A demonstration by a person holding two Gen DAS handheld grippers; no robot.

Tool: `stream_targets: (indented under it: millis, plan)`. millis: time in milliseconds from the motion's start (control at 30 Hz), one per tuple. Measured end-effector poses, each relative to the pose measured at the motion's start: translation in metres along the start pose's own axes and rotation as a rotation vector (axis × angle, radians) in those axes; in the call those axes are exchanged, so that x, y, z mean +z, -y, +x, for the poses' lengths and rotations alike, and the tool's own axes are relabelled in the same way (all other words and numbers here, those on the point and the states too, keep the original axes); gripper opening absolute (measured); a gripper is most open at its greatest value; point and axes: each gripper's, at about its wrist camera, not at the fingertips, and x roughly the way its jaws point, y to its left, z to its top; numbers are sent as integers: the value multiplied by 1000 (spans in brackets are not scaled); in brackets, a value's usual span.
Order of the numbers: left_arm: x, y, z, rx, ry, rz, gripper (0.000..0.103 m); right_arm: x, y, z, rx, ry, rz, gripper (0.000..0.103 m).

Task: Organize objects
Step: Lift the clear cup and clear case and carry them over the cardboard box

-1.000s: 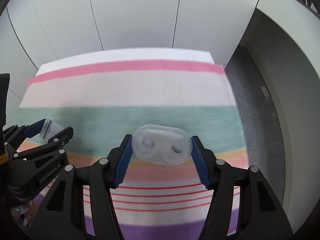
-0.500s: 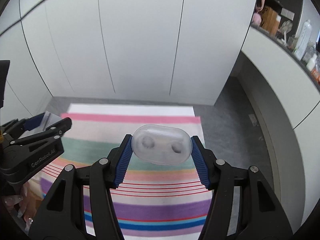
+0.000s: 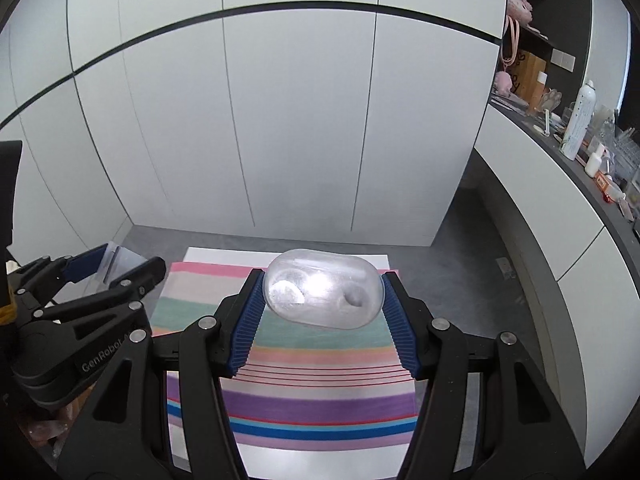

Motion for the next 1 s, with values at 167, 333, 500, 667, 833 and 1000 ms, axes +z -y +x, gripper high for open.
stream_targets:
  millis: [167,333,500,667,833,1000]
  plan:
    - [-2,-2,-19,4,13,-10,59,0,4,-9,1,6,6,60]
    - [-5,-6,-31,-5,13,-20,59,-3,3,-26,-17,23,-12,60]
    - [-14,-5,-51,36,32,4,59,-11,1,-39,-19,26,-22,60]
    - [-37,-2,-75,29,6,19,59,-28,1,-59,-6,23,-29,60]
    - [-69,5,-111,38,40,60,59,-53,5,-84,26,24,-3,60]
    - [-106,3,-150,54,81,91,59,-87,5,-117,10,64,14,60]
